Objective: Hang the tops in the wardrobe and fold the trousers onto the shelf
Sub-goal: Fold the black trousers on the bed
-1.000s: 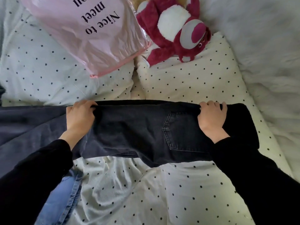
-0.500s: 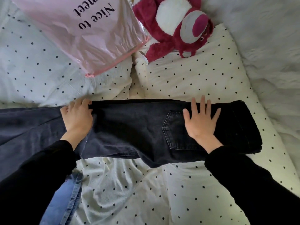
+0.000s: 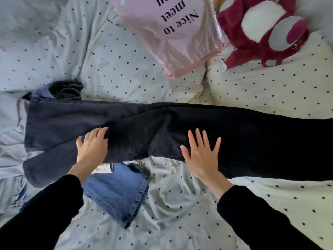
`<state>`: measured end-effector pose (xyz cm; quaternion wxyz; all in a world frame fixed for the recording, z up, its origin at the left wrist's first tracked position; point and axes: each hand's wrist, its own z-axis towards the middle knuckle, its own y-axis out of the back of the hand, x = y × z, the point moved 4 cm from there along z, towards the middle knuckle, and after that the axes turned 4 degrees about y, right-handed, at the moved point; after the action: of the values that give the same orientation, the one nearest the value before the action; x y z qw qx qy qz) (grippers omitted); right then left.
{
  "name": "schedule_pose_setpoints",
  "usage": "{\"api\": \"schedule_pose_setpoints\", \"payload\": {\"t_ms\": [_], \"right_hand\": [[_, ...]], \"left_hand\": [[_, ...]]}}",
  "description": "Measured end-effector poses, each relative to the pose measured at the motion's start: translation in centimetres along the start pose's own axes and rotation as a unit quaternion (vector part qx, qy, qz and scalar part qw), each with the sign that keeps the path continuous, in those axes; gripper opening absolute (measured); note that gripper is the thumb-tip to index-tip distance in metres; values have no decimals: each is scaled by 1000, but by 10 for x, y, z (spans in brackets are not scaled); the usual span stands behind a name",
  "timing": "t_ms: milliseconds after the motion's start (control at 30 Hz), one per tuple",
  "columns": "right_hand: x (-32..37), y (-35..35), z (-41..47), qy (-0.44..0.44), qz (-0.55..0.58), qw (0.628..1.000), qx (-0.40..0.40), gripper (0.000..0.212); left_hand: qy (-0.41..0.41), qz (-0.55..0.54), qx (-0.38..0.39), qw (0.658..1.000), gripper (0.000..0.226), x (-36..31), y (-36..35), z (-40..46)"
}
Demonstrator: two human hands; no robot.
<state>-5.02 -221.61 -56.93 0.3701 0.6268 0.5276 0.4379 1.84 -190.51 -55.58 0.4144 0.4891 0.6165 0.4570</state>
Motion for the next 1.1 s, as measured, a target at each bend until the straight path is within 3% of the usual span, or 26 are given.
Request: {"api": "schedule_pose_setpoints", "payload": {"t_ms": [133, 233, 400, 533, 633, 733, 900, 1100], "right_hand": [[59, -4, 5, 16, -23, 999, 17, 60], [116, -11, 10, 10, -42, 998, 49, 56], [201, -26, 12, 35, -38, 999, 4, 56], [285, -35, 14, 71, -38, 997, 15, 53], [316, -35, 19, 88, -50, 994, 42, 54], [329, -30, 36, 85, -57, 993, 53, 55], [336, -15, 51, 84, -63, 991, 89, 54], [347, 8, 85, 79, -45, 995, 28, 58]], "left_hand": [[-17, -12, 31, 999, 44, 59, -7, 4], [-23, -27, 9, 999, 43, 110, -6, 15], [2, -25, 10, 1000, 42, 186, -9, 19], [3, 6, 88, 996, 48, 228, -9, 25], [0, -17, 137, 990, 39, 240, -4, 34], [-17, -27, 96, 995, 23, 248, 23, 52], [-77, -40, -69, 994, 20, 244, 85, 80], [-116, -53, -158, 979, 17, 215, 122, 144]]}}
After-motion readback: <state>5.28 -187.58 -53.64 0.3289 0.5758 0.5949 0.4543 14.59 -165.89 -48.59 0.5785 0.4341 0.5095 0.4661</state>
